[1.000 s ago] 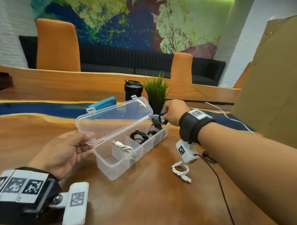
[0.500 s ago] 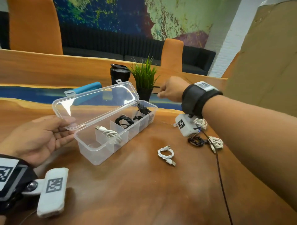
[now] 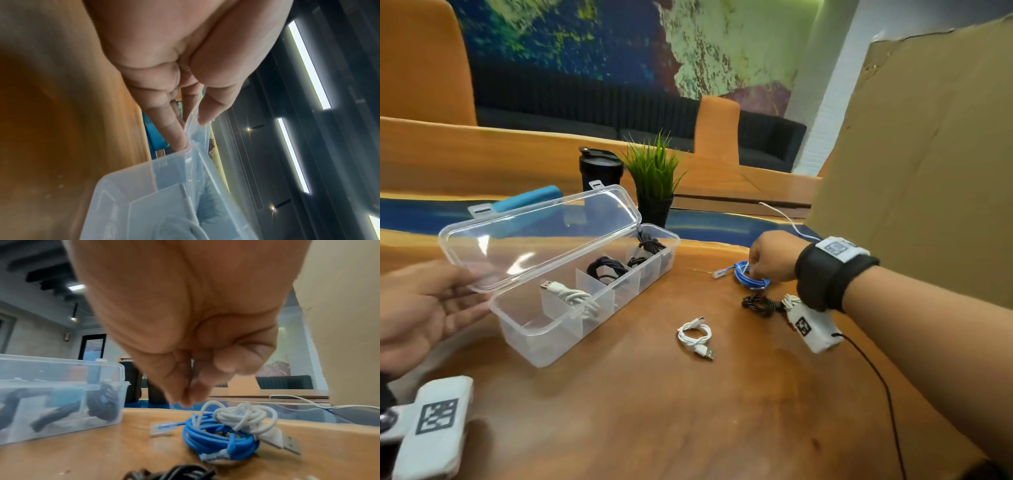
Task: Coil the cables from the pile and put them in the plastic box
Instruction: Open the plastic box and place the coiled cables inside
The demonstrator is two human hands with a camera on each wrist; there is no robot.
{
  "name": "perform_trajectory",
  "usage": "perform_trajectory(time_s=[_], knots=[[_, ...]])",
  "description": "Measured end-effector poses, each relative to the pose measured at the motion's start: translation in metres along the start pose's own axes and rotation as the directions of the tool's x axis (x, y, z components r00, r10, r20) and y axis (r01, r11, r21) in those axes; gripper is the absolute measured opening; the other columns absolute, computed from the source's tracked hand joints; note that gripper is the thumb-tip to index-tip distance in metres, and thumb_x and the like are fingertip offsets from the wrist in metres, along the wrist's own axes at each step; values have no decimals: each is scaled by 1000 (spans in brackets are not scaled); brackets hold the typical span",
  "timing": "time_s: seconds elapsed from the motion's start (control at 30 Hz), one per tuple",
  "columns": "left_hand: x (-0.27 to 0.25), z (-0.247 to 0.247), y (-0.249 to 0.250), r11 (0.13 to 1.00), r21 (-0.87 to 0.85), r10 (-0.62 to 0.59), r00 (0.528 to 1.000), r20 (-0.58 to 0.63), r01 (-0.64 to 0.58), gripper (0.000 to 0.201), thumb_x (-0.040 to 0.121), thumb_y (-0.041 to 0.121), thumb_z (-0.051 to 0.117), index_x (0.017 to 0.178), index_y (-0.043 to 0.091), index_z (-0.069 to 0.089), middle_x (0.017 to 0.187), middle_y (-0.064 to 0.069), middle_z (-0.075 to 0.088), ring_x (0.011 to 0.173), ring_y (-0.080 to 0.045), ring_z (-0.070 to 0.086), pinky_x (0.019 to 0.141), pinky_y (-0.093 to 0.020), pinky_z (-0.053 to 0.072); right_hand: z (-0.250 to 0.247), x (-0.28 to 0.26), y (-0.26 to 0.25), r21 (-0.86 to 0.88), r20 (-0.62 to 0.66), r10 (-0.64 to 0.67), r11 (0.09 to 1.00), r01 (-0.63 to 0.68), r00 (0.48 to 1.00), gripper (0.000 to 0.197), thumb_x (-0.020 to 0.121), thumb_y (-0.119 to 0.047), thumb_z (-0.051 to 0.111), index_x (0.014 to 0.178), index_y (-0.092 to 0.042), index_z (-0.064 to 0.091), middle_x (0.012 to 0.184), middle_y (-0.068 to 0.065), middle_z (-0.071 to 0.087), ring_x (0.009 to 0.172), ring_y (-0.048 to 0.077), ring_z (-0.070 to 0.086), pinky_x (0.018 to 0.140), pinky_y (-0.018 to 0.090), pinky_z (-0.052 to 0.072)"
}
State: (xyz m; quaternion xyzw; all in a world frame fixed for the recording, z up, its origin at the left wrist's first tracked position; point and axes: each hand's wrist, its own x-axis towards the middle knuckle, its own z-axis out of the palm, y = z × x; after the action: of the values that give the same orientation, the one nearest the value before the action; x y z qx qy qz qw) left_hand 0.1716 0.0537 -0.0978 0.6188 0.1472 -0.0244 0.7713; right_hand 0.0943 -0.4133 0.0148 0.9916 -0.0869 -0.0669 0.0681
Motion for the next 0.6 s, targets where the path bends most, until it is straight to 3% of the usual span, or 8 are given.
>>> perform_trajectory(time_s=[0.03,0.13,0.2,0.27,0.3,0.37,0.43,0.6], knots=[[-6,4,4,1000,-18,3,999,44,-2,22,89,18,64,108,9,69,94,-7,78,76,-18,76,58,-30,60,2,6,-2,-10,-33,34,999,-35,999,20,84,-32,67,90,-15,75,90,4,72,84,21,66,76,35,58],[-20,13,11,1000,2,10,996,90,-10,12,95,9,53,97,7,64,63,-2,74,51,-10,70,43,-22,55,18,17,-13,-61,90,88,995,-83,992,34,79,-44,74,93,-13,71,89,5,70,84,22,66,76,34,57],[-33,18,13,999,-9,34,991,126,-33,13,96,8,50,95,9,63,60,-1,73,49,-8,69,42,-20,54,20,19,-19,-19,118,90,996,-88,989,31,78,-37,75,94,-10,73,90,6,69,87,24,66,78,35,56],[-39,18,11,998,-9,65,985,159,-65,14,97,8,50,93,10,63,61,-1,73,50,-8,69,43,-19,55,9,21,-12,211,85,82,972,-99,993,24,80,-28,72,91,-6,73,89,9,66,85,25,63,73,38,54],[-43,19,12,997,-6,74,983,167,-74,14,96,8,50,92,10,64,62,-1,73,51,-7,69,44,-19,55,2,20,-6,428,90,101,894,-130,991,20,80,-24,70,87,-6,72,85,10,63,77,24,59,63,37,51],[-43,19,12,997,-17,79,984,159,-77,13,96,8,51,93,10,64,64,-1,74,53,-7,70,47,-20,56,-6,19,9,804,171,140,553,-220,975,11,82,-19,65,80,-8,67,77,9,55,60,17,46,51,29,34],[-43,20,13,996,-19,89,981,173,-87,13,96,9,51,93,10,64,65,-1,74,53,-8,70,48,-20,57,-5,19,21,910,261,101,307,-279,960,17,90,-19,56,81,-7,65,78,8,53,54,13,41,46,24,29],[-46,18,14,996,-34,86,977,194,-81,13,84,19,67,80,9,74,66,-2,74,53,-8,70,49,-22,58,8,10,19,931,342,53,119,-346,938,19,99,-13,50,95,-1,64,67,5,52,53,11,46,40,18,39]])
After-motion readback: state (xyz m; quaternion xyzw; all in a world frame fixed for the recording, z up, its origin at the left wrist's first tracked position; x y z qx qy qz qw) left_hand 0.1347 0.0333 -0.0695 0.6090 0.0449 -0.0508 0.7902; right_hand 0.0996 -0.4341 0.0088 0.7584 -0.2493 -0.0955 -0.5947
